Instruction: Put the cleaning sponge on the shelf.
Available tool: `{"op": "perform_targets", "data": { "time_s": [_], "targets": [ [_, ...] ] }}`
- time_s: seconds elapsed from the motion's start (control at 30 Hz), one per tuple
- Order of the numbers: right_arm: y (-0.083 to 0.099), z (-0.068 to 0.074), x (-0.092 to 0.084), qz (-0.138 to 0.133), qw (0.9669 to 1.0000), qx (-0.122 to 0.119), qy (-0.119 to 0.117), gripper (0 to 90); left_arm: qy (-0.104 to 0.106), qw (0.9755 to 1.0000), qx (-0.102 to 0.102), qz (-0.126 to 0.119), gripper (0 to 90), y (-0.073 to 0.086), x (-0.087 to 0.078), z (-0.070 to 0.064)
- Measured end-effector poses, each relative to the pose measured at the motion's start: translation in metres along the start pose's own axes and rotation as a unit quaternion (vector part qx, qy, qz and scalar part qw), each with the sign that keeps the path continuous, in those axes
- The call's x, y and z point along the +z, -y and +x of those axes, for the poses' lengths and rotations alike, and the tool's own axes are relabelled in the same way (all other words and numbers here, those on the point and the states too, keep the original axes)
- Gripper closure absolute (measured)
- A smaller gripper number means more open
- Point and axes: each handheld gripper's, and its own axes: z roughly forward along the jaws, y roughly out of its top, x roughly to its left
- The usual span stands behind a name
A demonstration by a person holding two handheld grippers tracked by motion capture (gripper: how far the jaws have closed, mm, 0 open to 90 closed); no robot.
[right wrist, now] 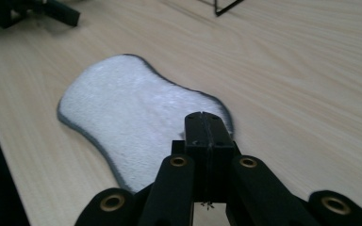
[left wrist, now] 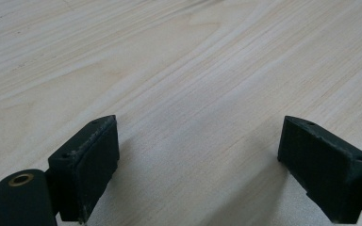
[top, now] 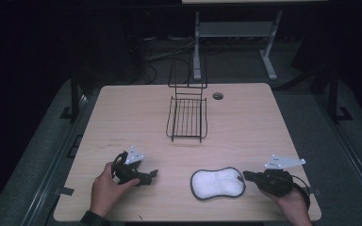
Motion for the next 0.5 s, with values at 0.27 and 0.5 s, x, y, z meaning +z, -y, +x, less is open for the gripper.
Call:
{"op": "perform_targets", "data": {
  "time_s": [0.27, 0.5],
  "targets": [
    [-0.003, 0.018, 0.010, 0.017, 0.9992, -0.021, -0.030, 89.9, 0.000, 1.0000, 0.000, 0.000, 12.3, 0.000, 0.000, 0.000],
    [-0.002, 0.027, 0.020, 0.041, 0.9977, -0.039, -0.038, 89.9, 0.000, 1.0000, 0.000, 0.000, 12.4, 0.000, 0.000, 0.000]
  ]
}}
